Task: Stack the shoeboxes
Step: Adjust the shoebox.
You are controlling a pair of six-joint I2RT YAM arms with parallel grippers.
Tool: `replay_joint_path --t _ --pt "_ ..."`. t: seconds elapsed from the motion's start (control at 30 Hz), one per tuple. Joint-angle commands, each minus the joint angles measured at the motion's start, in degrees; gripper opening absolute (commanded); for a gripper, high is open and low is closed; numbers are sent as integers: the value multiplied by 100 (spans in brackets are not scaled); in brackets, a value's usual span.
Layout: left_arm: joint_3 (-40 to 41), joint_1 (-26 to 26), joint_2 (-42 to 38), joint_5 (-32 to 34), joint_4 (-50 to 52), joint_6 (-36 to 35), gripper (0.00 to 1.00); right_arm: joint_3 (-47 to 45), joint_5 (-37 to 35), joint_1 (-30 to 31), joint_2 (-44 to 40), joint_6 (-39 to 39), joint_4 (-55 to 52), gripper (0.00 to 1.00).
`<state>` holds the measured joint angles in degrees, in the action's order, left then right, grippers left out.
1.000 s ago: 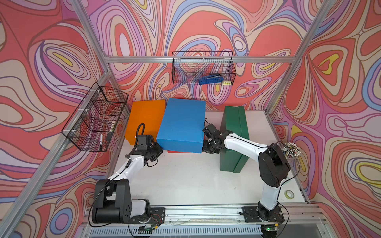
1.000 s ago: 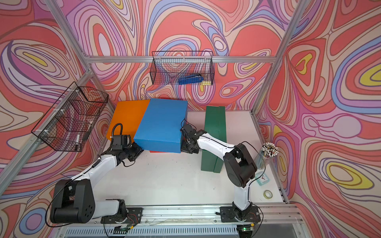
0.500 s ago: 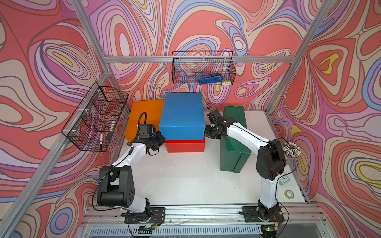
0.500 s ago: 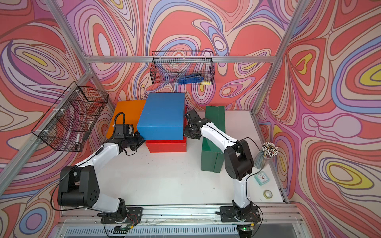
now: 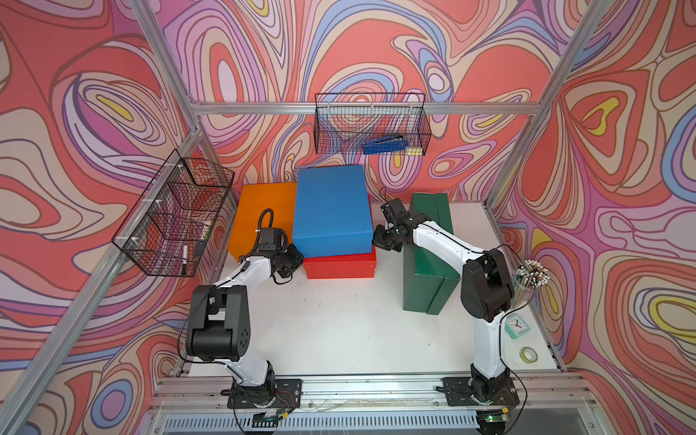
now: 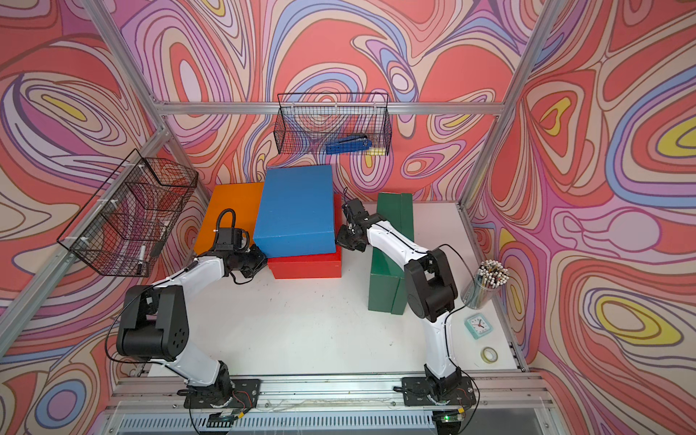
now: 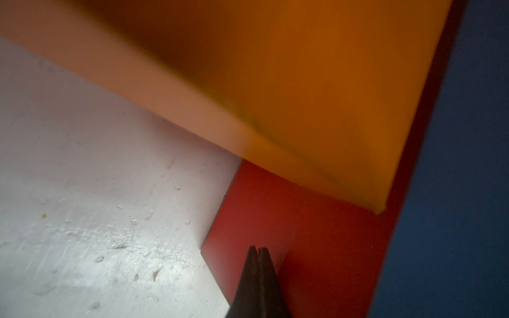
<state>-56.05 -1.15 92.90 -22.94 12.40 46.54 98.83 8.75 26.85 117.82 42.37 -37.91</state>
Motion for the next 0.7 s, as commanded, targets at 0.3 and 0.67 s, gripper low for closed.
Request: replay_joint_path --t 0.3,0.67 --pt "27 -79 235 -369 -494 206 16 -312 846 -84 143 273 637 0" --pt "-53 -79 235 -210 -326 92 17 484 -161 38 480 -81 -410 0"
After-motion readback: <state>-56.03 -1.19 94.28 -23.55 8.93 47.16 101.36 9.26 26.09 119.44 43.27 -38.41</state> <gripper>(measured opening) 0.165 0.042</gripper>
